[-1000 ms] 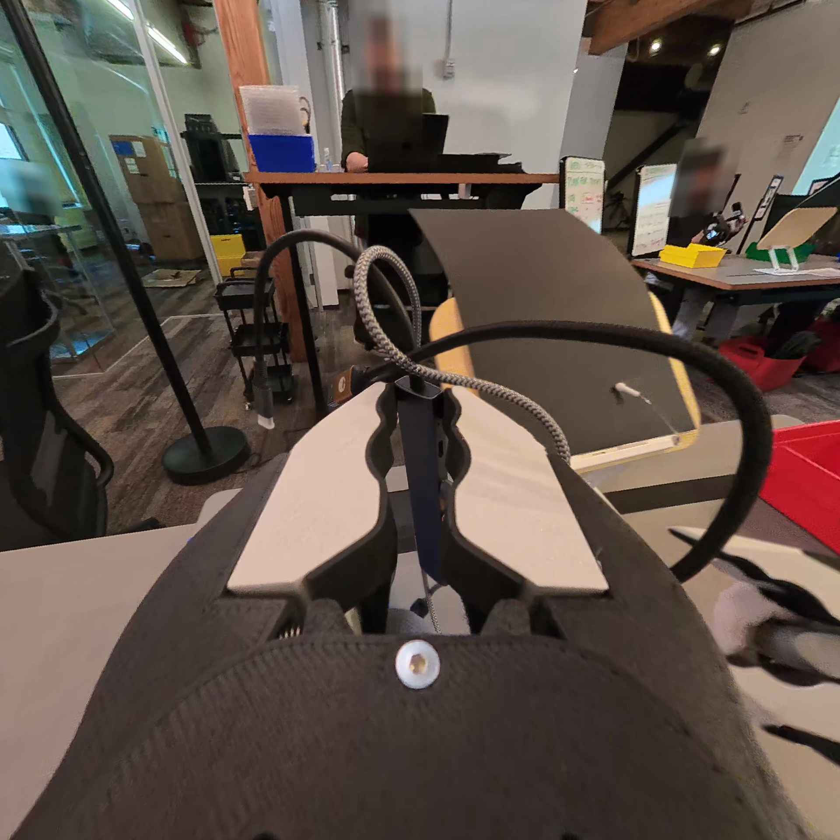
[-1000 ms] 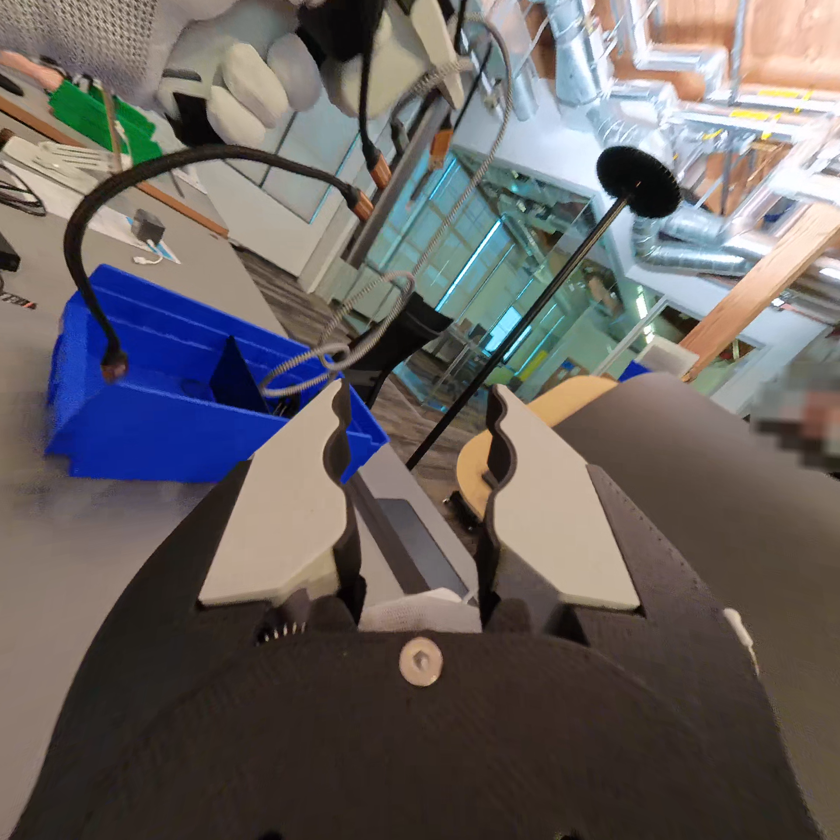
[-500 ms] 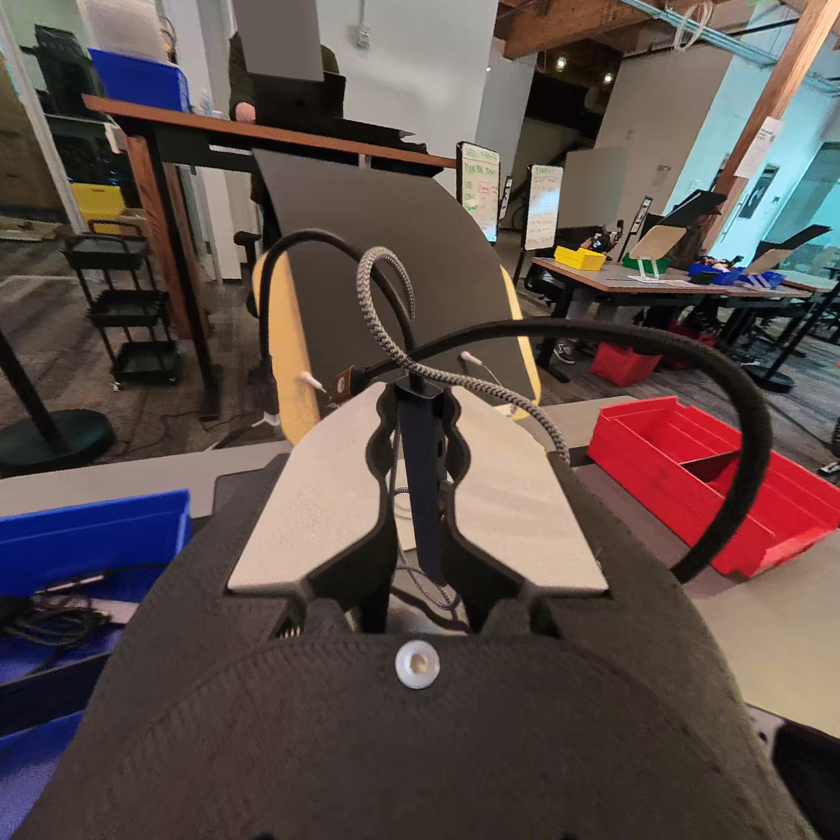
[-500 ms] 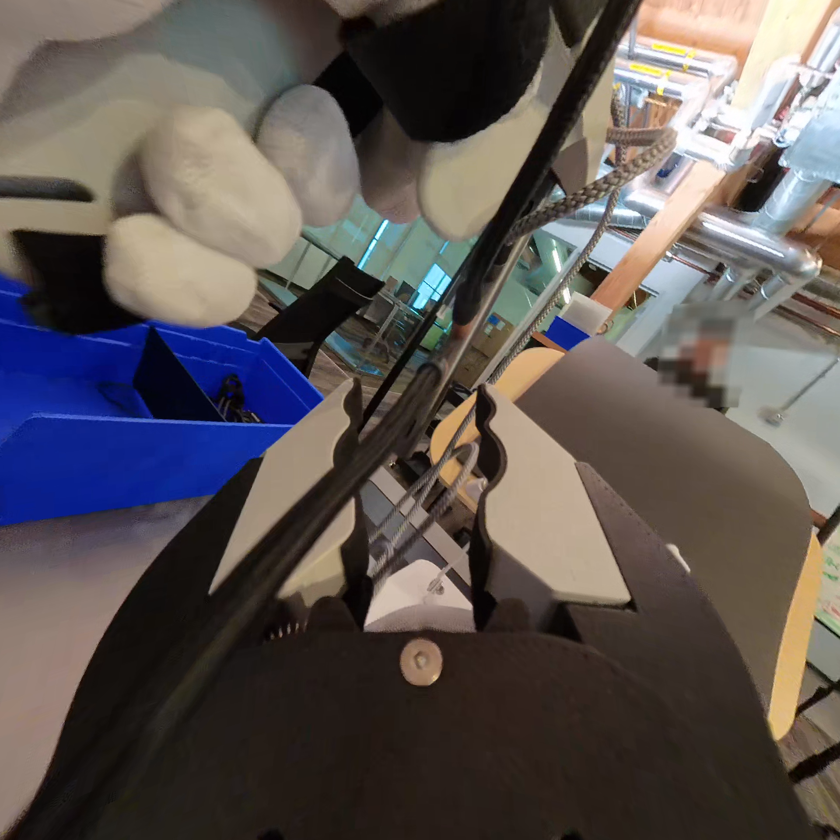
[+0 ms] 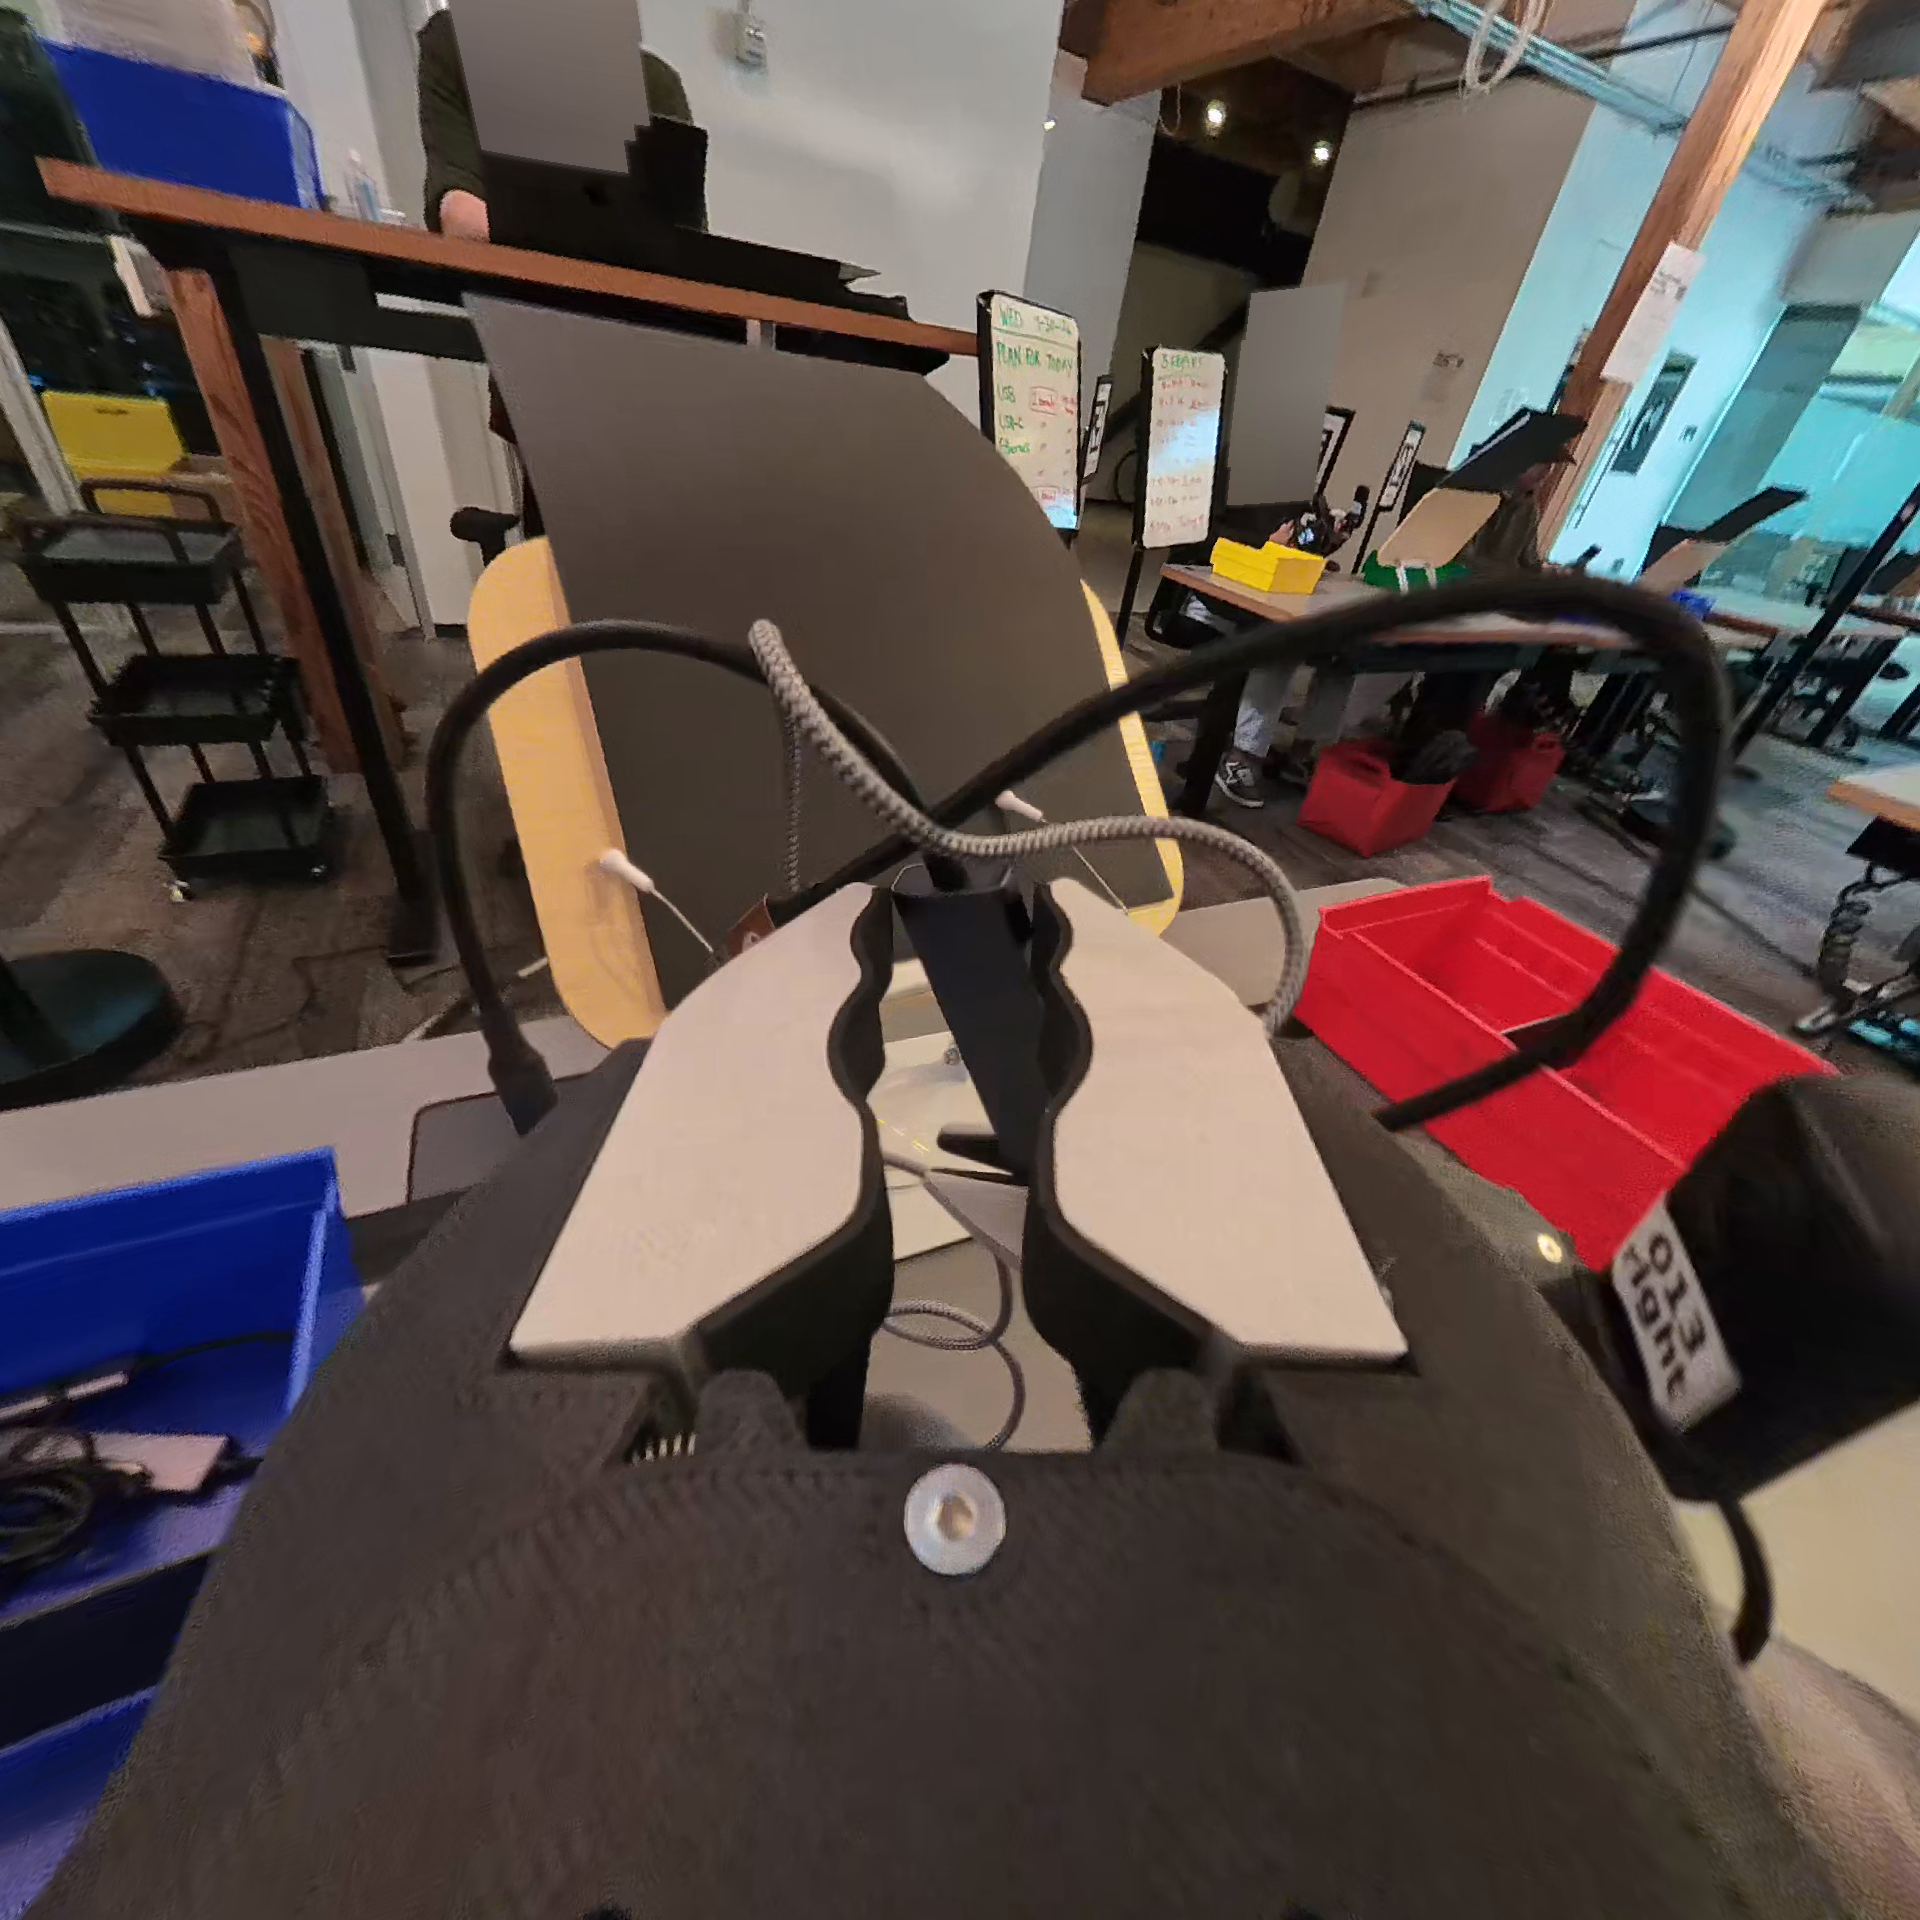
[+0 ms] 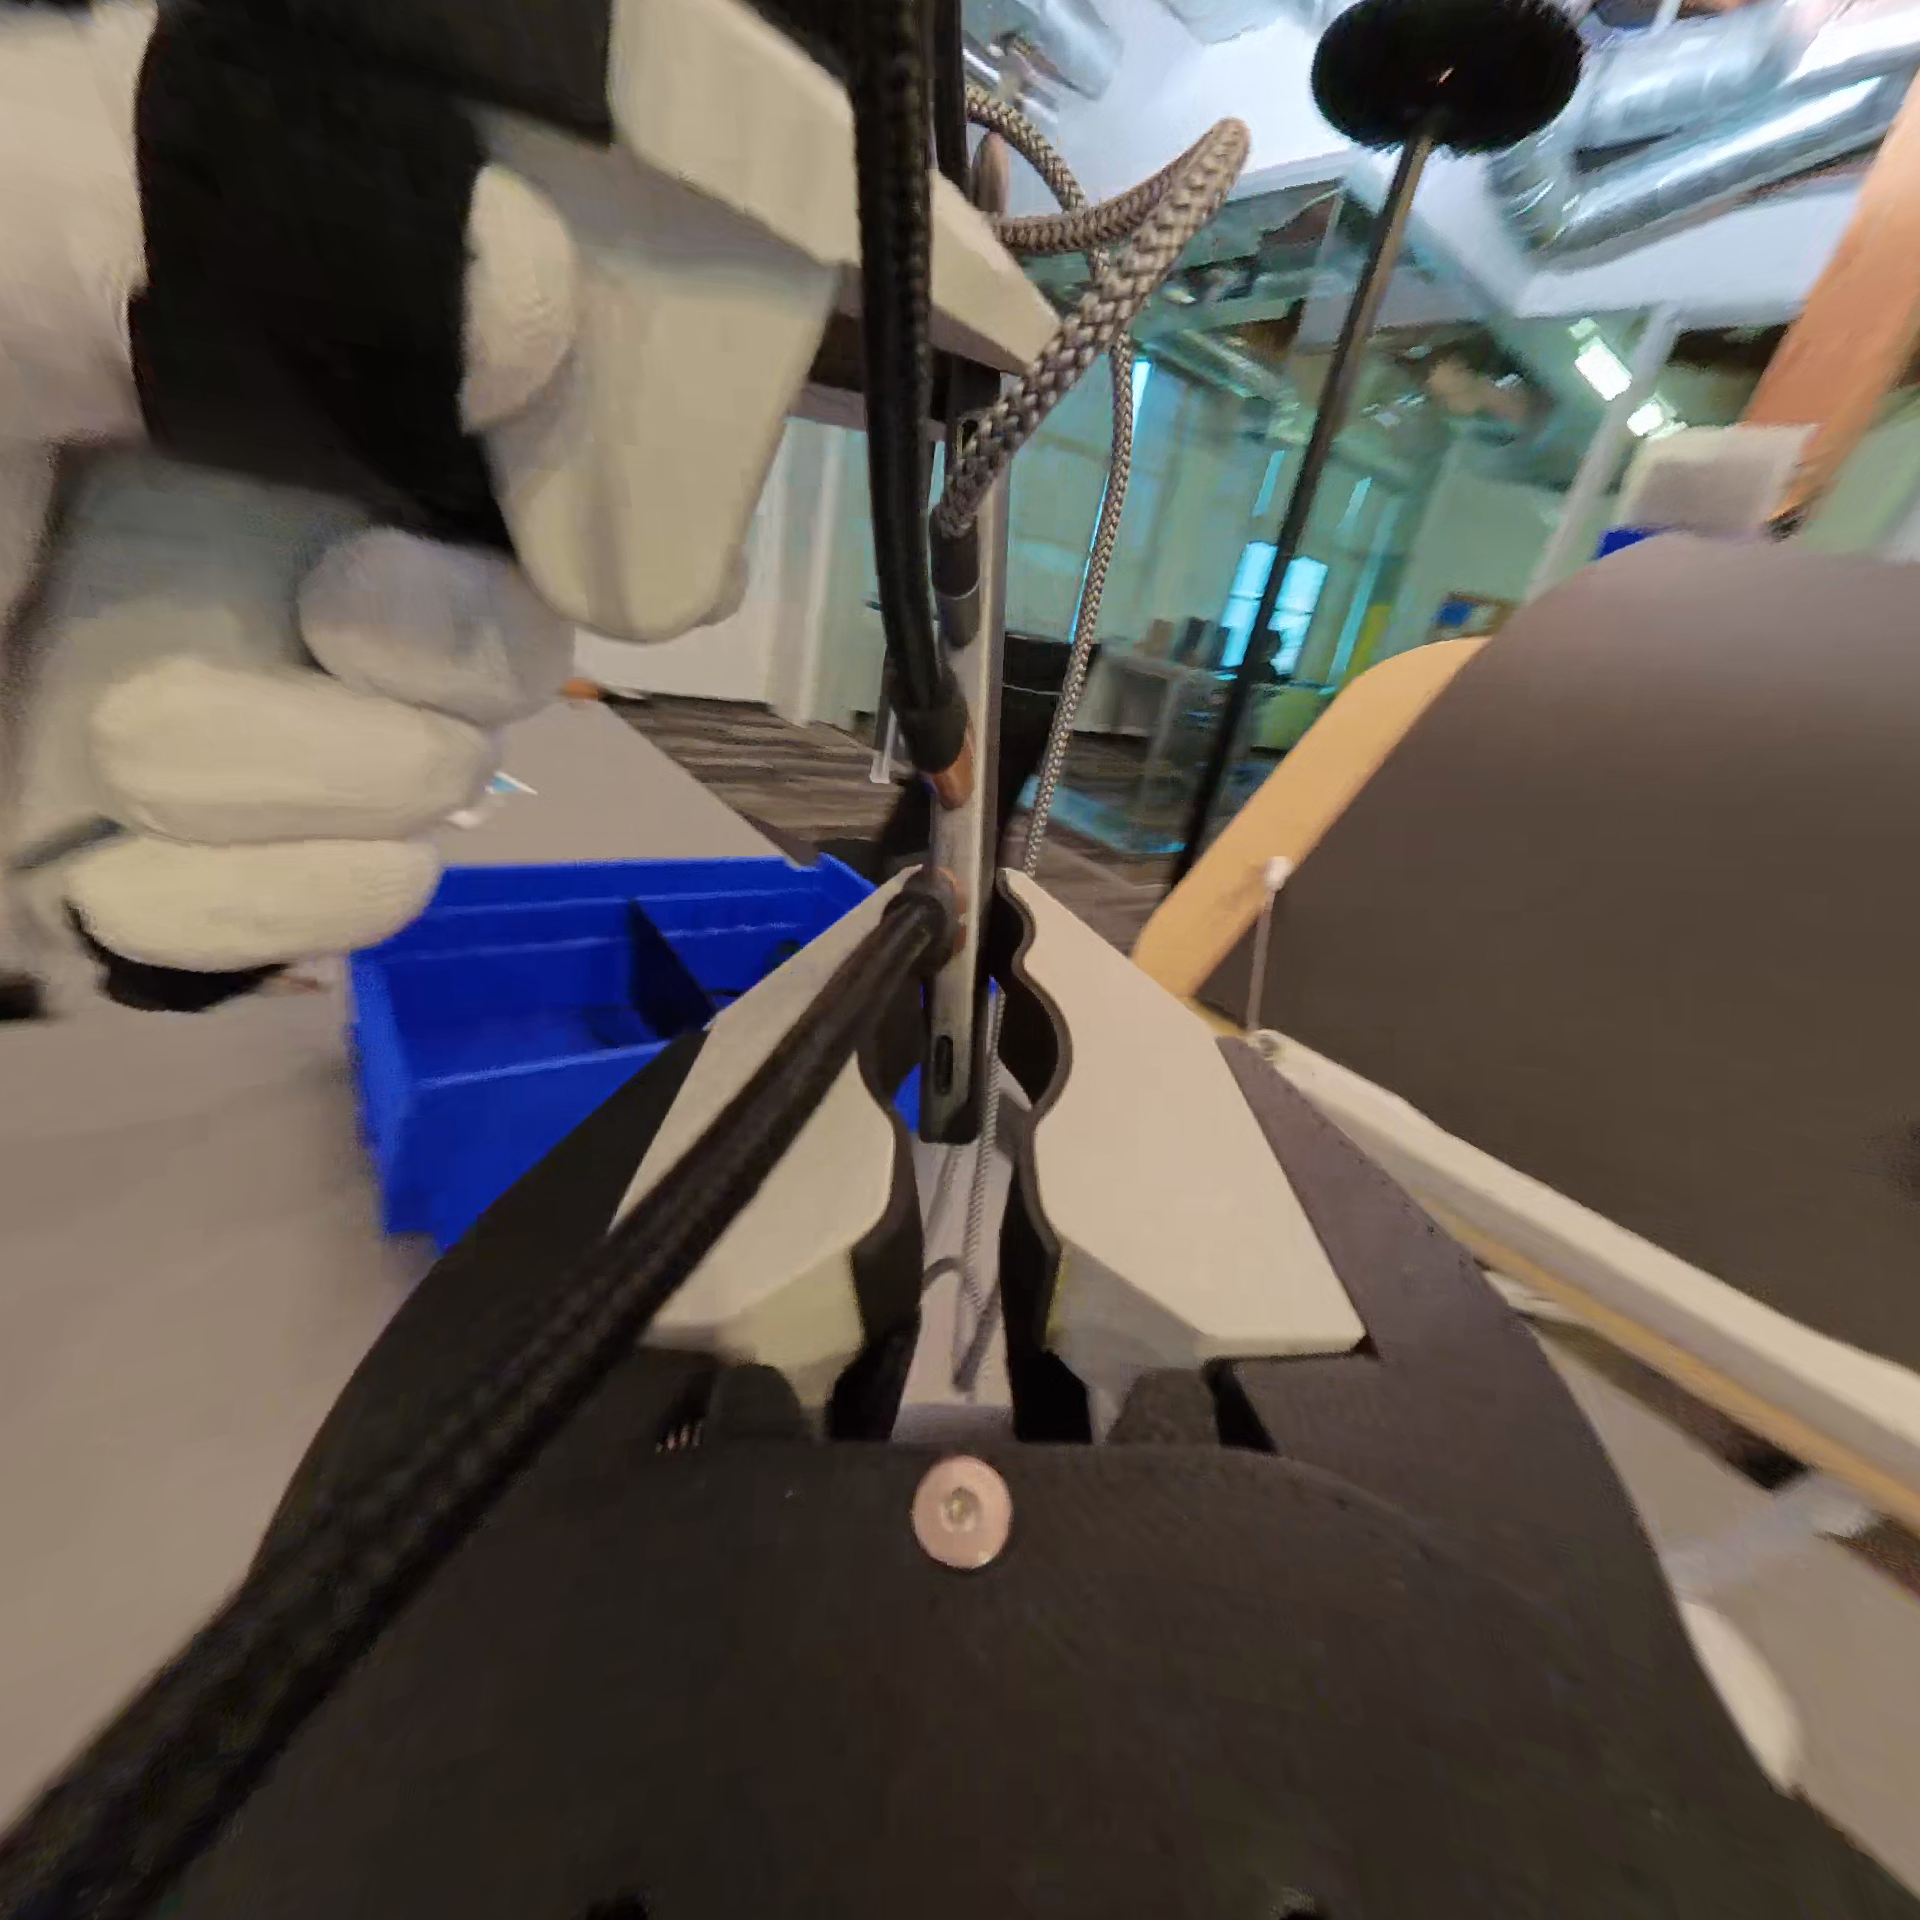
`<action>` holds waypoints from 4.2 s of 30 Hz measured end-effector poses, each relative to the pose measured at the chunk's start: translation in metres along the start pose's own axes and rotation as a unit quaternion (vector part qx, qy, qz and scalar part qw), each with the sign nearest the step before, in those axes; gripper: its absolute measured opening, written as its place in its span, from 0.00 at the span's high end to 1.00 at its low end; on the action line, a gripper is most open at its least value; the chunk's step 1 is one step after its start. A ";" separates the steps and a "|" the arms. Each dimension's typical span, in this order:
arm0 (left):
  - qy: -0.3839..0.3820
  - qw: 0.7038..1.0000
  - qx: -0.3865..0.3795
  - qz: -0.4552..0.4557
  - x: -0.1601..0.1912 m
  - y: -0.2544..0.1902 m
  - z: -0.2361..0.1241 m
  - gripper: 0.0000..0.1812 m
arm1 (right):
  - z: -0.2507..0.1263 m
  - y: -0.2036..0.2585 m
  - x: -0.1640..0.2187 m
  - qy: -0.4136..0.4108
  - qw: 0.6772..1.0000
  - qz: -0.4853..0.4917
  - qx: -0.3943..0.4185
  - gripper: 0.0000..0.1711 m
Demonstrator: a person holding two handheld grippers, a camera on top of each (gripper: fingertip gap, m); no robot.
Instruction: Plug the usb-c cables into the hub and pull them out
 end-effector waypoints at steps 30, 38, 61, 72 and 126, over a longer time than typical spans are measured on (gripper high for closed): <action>0.031 0.451 0.024 0.892 0.048 0.021 0.005 0.70 | 0.002 0.014 0.015 0.033 0.787 0.523 -0.326 0.97; -0.045 0.435 -0.006 0.899 0.055 0.024 0.018 0.92 | 0.006 0.023 0.014 0.025 0.761 0.567 -0.315 0.96; -0.018 0.684 0.143 0.715 0.047 0.010 0.007 0.95 | -0.050 -0.039 0.006 -0.045 0.867 0.331 -0.369 0.83; -0.054 0.764 0.250 0.592 0.064 -0.044 0.031 0.95 | -0.109 -0.081 -0.014 -0.043 0.898 0.220 -0.379 0.88; -0.054 0.758 0.180 0.624 0.097 -0.042 0.040 0.95 | -0.085 -0.054 -0.027 0.003 0.884 0.236 -0.403 0.95</action>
Point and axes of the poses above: each gripper's, where its closed fingertips meet, z out along the fingers, x out of its underside, y = z × x across the jaws, the point moved 7 cm from there along -z, back along the fingers, and after that the axes turned 6 degrees about -y, right-handed, at the moved point
